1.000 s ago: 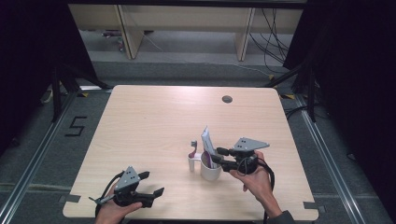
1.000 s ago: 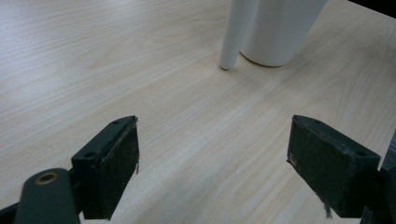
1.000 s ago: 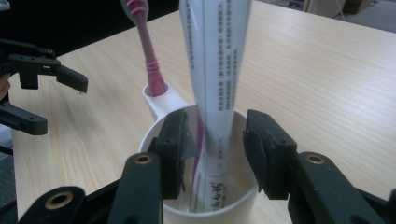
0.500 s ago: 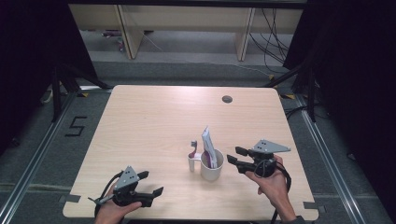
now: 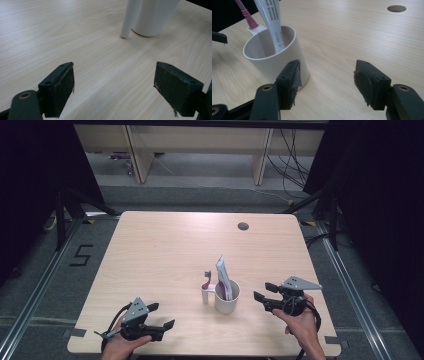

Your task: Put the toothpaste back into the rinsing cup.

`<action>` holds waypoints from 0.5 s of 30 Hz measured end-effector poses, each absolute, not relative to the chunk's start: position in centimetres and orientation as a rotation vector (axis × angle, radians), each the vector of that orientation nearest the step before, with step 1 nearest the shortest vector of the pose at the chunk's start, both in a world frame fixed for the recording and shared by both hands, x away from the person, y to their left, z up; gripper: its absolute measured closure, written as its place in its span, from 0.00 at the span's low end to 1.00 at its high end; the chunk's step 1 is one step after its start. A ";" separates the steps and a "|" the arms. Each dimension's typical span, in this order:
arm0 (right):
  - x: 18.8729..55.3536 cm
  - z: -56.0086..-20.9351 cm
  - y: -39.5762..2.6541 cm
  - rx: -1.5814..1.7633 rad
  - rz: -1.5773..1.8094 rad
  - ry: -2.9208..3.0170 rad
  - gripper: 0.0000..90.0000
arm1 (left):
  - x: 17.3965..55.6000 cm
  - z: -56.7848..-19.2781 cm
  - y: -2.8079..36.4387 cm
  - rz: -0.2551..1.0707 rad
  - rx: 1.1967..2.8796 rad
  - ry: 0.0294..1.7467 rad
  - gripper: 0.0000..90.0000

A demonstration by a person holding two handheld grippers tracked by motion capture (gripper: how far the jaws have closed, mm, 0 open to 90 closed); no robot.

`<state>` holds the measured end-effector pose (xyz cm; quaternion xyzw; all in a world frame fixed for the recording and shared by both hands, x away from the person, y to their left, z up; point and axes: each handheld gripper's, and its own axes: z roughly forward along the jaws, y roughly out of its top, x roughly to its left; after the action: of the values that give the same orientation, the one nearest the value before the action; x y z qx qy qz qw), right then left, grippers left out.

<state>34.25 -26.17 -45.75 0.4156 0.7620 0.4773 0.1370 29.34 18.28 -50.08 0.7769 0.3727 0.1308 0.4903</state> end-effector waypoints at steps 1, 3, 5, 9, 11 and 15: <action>34.1 -45.8 -26.2 1.237 1.382 2.202 0.41 | 29.4 -50.1 18.3 0.317 1.887 0.906 0.18; 34.3 -46.2 -26.5 1.202 1.378 2.188 0.40 | 29.4 -50.1 18.3 0.318 1.891 0.911 0.18; 34.2 -46.4 -26.7 1.226 1.368 2.193 0.38 | 29.3 -50.2 18.4 0.319 1.888 0.910 0.18; 34.2 -46.6 -27.2 1.219 1.345 2.178 0.36 | 29.2 -50.0 18.3 0.325 1.890 0.909 0.18; 34.1 -46.8 -27.2 1.243 1.344 2.177 0.36 | 29.2 -50.1 18.3 0.322 1.888 0.913 0.18; 33.7 -47.0 -27.2 1.270 1.376 2.156 0.35 | 29.1 -50.1 18.3 0.320 1.892 0.912 0.18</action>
<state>33.72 -27.17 -46.97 0.4401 0.7474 0.4770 0.1423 29.10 18.31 -50.13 0.7780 0.3749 0.1314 0.4868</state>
